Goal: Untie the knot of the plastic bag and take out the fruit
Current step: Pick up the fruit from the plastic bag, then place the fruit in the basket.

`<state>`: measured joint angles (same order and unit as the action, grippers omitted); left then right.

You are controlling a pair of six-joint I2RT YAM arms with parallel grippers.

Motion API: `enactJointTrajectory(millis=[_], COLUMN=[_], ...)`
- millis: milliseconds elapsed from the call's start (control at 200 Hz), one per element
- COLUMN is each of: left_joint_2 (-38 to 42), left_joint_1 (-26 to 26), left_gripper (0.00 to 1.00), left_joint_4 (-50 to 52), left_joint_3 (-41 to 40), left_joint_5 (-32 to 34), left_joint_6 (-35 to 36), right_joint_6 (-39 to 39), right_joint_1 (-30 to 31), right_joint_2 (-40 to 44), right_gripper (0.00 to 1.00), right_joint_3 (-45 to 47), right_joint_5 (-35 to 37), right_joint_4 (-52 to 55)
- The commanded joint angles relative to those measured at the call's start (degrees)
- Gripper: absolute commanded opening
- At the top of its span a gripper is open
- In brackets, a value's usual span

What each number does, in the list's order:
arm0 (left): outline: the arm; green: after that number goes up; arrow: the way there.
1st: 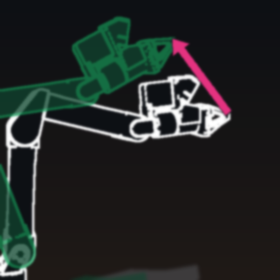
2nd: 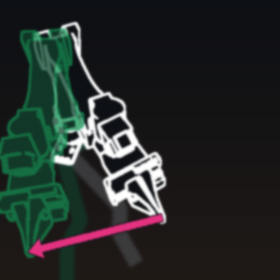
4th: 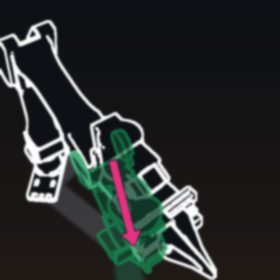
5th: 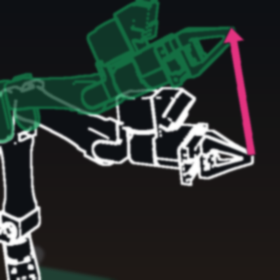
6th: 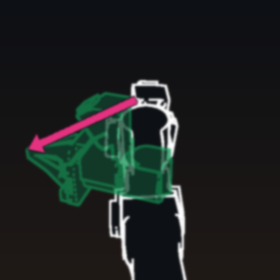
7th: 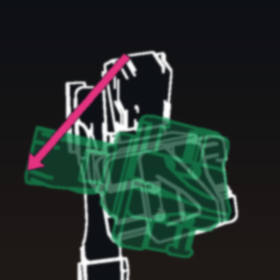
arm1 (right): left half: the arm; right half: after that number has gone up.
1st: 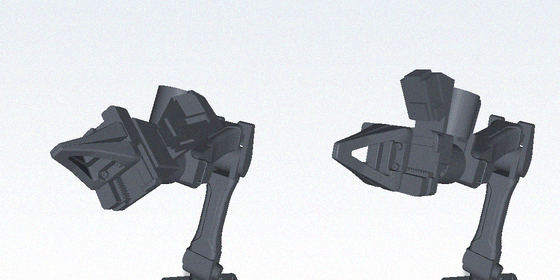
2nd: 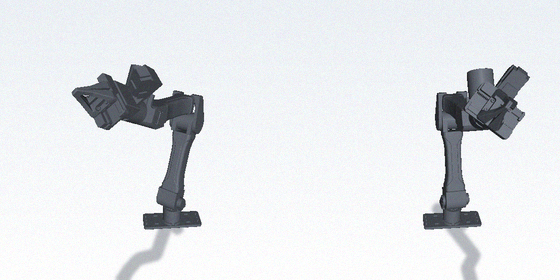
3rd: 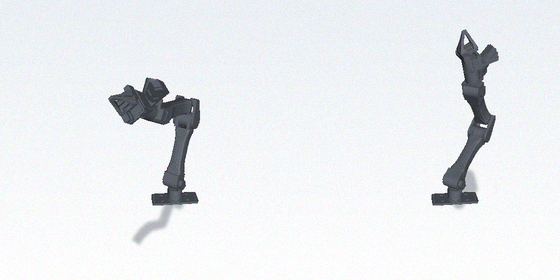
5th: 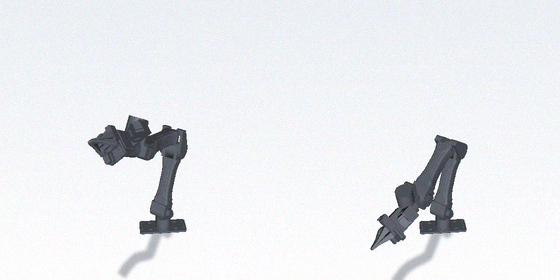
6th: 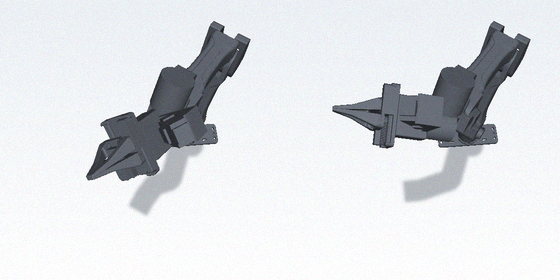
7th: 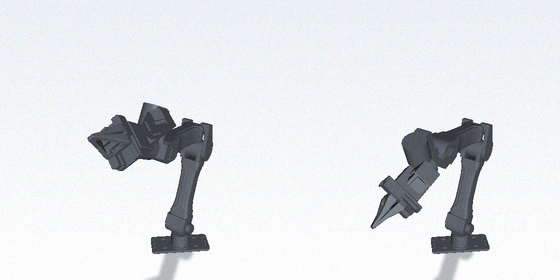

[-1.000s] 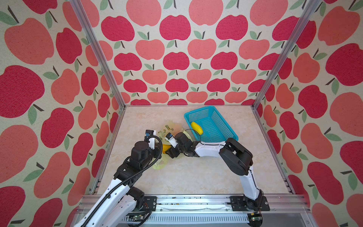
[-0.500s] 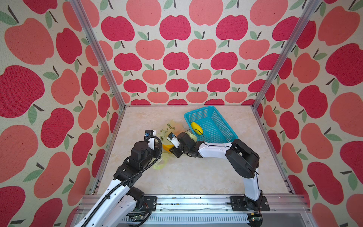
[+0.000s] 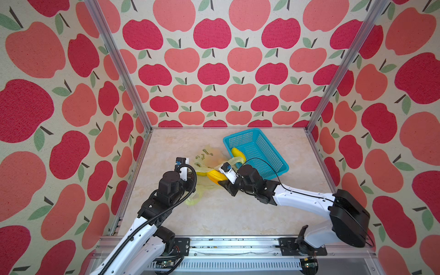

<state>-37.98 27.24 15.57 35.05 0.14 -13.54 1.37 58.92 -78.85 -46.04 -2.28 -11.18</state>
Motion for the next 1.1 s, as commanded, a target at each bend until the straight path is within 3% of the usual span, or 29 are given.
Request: enactJointTrajectory(millis=[0, 155, 315, 405, 670, 1096], left_joint_2=[-0.1, -0.2, -1.1, -1.2, -1.6, -1.2], left_joint_1=[-0.3, -0.3, -0.5, -0.6, -0.8, -0.8], left_gripper=[0.0, 0.0, 0.0, 0.0, 0.0, 0.0], left_joint_4=[0.8, -0.3, -0.6, -0.5, -0.8, -0.5], left_joint_3=[0.0, -0.6, -0.5, -0.4, -0.5, -0.4], left_joint_5=[0.5, 0.6, -0.2, -0.4, -0.9, -1.1], left_joint_6=[0.0, 0.0, 0.0, 0.0, 0.0, -0.1], right_joint_6=[-3.1, -2.2, 8.6, 13.2, 19.0, 13.8], right_joint_1=[-0.1, -4.9, -17.2, -22.8, -30.8, -34.9], right_joint_2=[12.8, 23.4, 21.6, 16.8, -3.0, -33.2], right_gripper=[0.25, 0.25, 0.22, 0.19, 0.17, 0.21], right_joint_3=[6.1, 11.9, 10.3, 7.2, -5.1, -31.8], right_joint_5=[0.3, 9.4, 12.9, 11.7, 9.2, 3.8], right_joint_4=[-5.2, -7.4, -2.4, 1.9, 11.9, 25.7])
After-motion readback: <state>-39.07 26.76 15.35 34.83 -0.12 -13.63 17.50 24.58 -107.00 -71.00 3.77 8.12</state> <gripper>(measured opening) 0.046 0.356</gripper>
